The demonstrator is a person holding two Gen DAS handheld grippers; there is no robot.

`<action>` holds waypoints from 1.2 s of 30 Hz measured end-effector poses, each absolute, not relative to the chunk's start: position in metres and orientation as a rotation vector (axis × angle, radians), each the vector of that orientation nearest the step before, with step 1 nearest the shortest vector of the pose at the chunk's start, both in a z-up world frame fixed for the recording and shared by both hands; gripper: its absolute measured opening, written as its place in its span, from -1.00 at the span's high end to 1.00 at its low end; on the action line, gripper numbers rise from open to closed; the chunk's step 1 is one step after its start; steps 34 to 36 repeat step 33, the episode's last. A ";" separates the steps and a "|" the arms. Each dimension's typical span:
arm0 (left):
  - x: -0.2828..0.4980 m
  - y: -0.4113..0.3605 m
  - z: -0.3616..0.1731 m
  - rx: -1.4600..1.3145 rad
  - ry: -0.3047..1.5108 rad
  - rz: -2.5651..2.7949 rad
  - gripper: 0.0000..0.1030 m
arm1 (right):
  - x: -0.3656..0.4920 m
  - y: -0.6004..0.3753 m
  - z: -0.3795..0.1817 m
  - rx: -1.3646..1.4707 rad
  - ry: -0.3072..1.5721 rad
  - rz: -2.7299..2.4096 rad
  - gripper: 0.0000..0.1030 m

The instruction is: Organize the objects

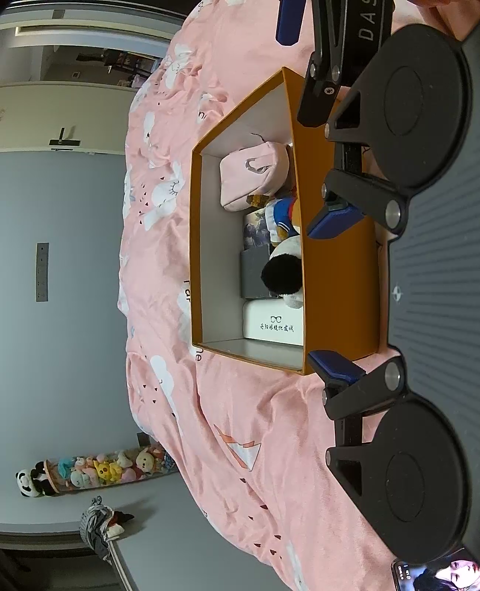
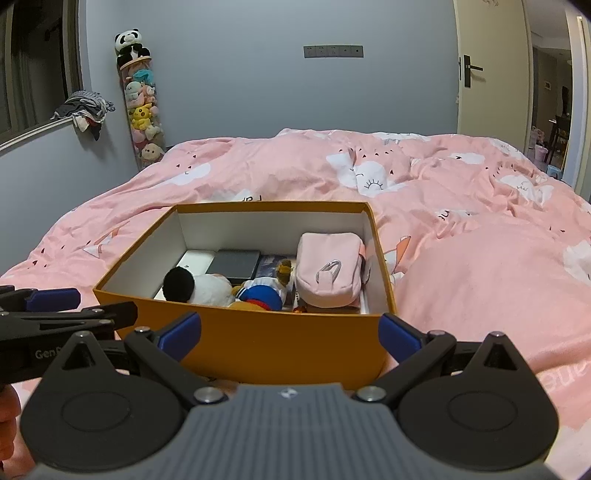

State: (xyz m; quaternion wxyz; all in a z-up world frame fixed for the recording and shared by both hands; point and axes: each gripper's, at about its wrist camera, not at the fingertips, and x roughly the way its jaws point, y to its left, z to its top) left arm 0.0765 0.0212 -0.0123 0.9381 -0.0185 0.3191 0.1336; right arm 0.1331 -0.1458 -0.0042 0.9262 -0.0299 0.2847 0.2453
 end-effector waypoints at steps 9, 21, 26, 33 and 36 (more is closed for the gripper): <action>0.076 0.021 -0.010 -0.039 0.646 0.262 -0.56 | 0.130 -0.143 -0.002 -0.080 0.573 0.502 -0.97; 0.076 0.021 -0.012 -0.045 0.654 0.246 -0.56 | 0.131 -0.141 -0.005 -0.088 0.593 0.502 -0.97; 0.076 0.021 -0.012 -0.046 0.655 0.245 -0.56 | 0.131 -0.142 -0.005 -0.088 0.597 0.501 -0.97; 0.077 0.022 -0.012 -0.051 0.654 0.238 -0.56 | 0.131 -0.141 -0.007 -0.091 0.607 0.504 -0.97; 0.077 0.022 -0.012 -0.051 0.654 0.238 -0.56 | 0.131 -0.141 -0.007 -0.091 0.607 0.504 -0.97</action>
